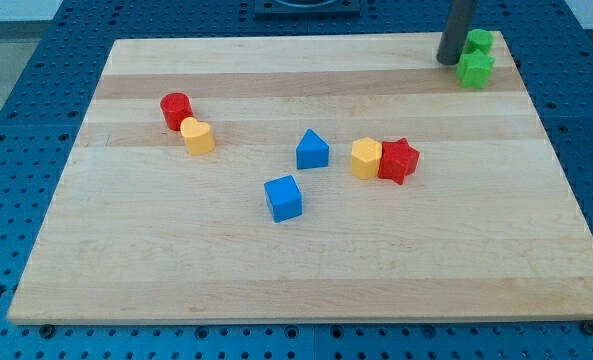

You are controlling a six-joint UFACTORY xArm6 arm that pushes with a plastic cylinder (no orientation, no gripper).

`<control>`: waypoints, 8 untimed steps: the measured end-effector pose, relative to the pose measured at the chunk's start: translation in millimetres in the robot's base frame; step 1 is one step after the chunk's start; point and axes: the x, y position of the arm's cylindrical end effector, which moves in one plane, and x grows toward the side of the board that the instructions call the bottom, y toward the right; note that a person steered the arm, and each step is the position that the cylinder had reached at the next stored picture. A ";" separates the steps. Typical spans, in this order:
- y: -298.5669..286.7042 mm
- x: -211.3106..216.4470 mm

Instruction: Move the green circle and green star left a bit

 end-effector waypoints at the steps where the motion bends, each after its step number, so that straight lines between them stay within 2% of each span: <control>1: -24.5 -2.4; 4: -27.0 -60.6; 8: 42.4 -61.6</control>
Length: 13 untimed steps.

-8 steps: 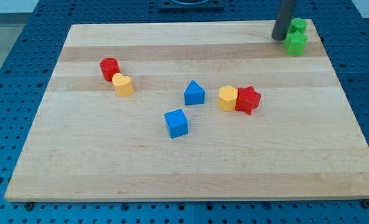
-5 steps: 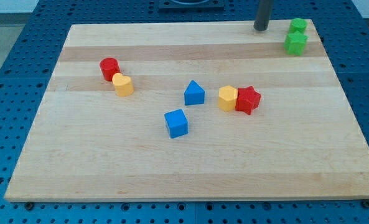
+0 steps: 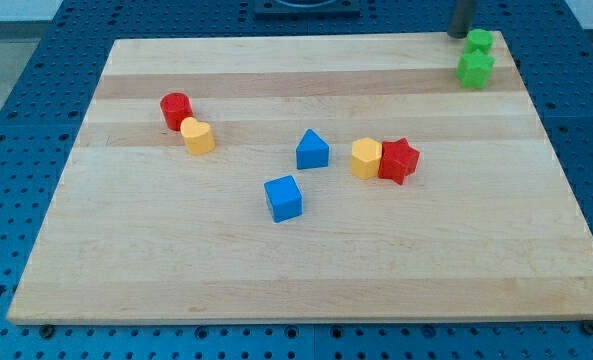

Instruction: Move the green circle and green star left a bit

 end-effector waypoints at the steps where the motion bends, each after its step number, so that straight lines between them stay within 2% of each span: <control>1: 17.6 0.0; 7: 37.9 21.7; 9: 64.6 28.2; 11: 62.3 44.4; 13: 23.6 44.4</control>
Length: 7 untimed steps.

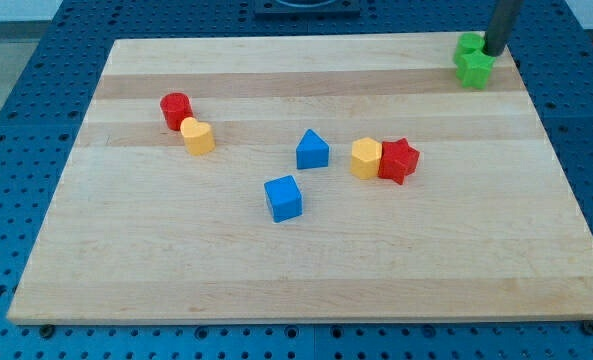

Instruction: Move the green circle and green star left a bit

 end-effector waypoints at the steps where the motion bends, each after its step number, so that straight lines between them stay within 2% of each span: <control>1: -2.6 0.0; 3: 8.1 4.6; 5: 8.1 33.2; 7: 4.5 41.6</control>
